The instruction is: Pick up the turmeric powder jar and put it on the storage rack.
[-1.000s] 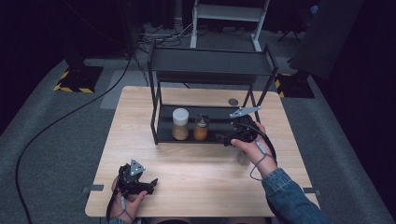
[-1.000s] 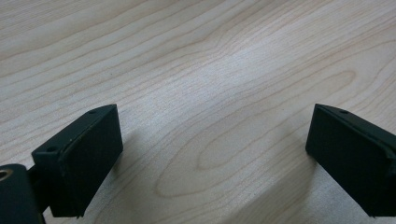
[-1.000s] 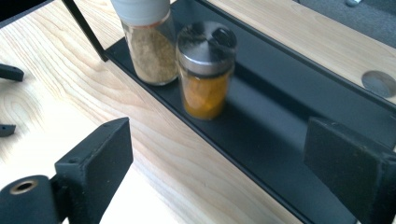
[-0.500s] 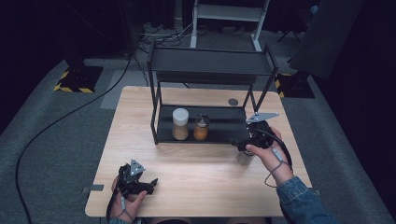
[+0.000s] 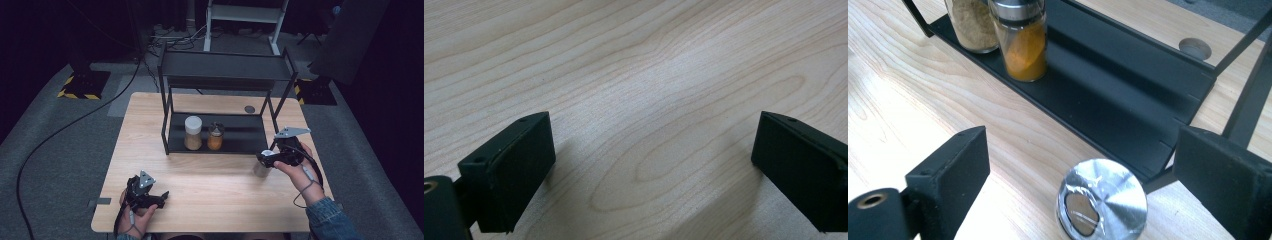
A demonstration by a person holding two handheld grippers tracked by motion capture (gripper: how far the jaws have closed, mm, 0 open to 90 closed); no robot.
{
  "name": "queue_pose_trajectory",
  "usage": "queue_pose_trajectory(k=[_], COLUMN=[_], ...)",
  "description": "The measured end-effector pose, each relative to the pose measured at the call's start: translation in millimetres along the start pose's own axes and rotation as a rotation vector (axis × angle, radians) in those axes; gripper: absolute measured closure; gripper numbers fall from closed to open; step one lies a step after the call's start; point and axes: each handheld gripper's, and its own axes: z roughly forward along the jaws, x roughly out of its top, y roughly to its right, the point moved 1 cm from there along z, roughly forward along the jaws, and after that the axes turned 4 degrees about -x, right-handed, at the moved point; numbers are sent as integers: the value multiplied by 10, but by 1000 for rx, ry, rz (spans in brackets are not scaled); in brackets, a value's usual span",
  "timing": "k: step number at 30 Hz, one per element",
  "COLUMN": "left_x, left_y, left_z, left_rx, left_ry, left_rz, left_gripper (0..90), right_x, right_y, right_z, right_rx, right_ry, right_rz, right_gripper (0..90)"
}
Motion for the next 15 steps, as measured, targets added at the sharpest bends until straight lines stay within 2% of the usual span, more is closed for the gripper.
queue_pose_trajectory(k=[15], left_x=[0], left_y=[0], left_z=[0], left_rx=[0], left_ry=[0], left_rz=[0], left_gripper=[36], right_x=[-246], right_y=[53], right_z=[-16], right_rx=[-15], right_ry=[-14], right_rz=[26], right_gripper=[81])
